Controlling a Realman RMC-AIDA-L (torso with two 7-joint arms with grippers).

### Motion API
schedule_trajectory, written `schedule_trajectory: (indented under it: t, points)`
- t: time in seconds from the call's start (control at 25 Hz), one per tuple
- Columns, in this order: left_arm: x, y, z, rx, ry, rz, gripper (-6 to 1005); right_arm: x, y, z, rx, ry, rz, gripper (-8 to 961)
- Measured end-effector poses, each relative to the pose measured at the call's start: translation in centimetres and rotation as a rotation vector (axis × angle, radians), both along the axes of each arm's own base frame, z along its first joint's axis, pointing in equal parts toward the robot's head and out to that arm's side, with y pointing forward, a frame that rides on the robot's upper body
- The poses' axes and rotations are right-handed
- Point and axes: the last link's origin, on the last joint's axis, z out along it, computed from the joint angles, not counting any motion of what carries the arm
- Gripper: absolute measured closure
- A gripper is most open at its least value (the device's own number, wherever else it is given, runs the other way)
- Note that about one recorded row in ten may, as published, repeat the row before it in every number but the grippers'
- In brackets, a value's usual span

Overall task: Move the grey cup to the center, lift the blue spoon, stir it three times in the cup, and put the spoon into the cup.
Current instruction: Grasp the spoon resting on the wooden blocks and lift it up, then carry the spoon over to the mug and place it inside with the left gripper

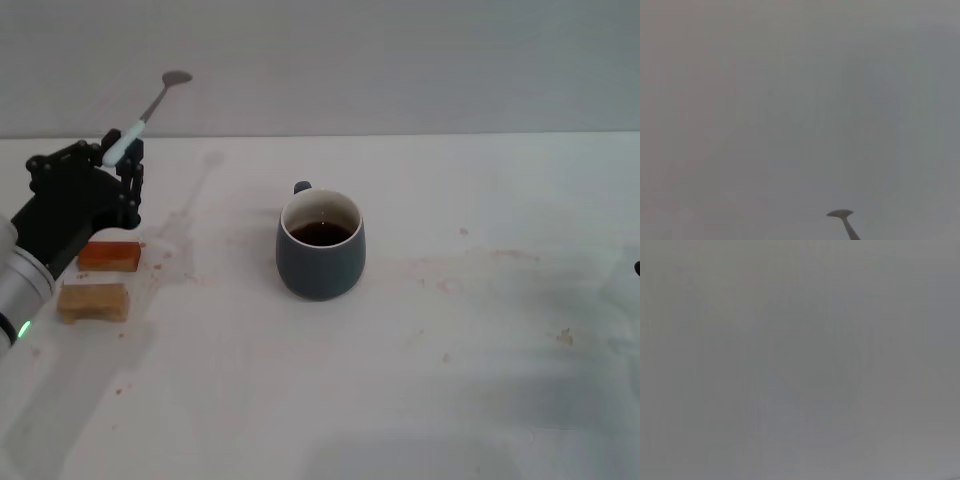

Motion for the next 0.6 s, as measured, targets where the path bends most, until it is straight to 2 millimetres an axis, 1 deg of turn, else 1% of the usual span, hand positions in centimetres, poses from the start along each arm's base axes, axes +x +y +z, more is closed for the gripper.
schedule_trajectory:
  t: [0.2, 0.24, 0.32, 0.4, 0.44, 0.48, 0.6]
  points:
    - [1.6, 0.1, 1.1, -0.024, 0.04, 0.025, 800, 0.2, -0.5, 0.1, 0.012, 0.006, -0.003, 954]
    - [2.2, 0.2, 1.3, -0.04, 0.057, 0.03, 800, 0.3, -0.7, 0.1, 0.013, 0.006, -0.008, 954]
    - [2.4, 0.2, 1.4, -0.049, 0.063, 0.034, 799, 0.4, -0.8, 0.1, 0.014, 0.007, -0.01, 954]
    - [3.0, 0.3, 1.4, -0.071, 0.075, 0.045, 799, 0.5, -1.0, 0.2, 0.018, 0.006, -0.012, 954]
    - [3.6, 0.4, 1.6, -0.088, 0.09, 0.051, 798, 0.6, -1.1, 0.3, 0.025, 0.005, -0.013, 954]
    - [3.6, 0.4, 1.6, -0.088, 0.09, 0.051, 798, 0.6, -1.1, 0.3, 0.025, 0.005, -0.013, 955]
    - [4.5, 0.6, 1.8, -0.1, 0.129, 0.046, 797, 0.7, -1.2, 0.4, 0.033, 0.005, -0.014, 955]
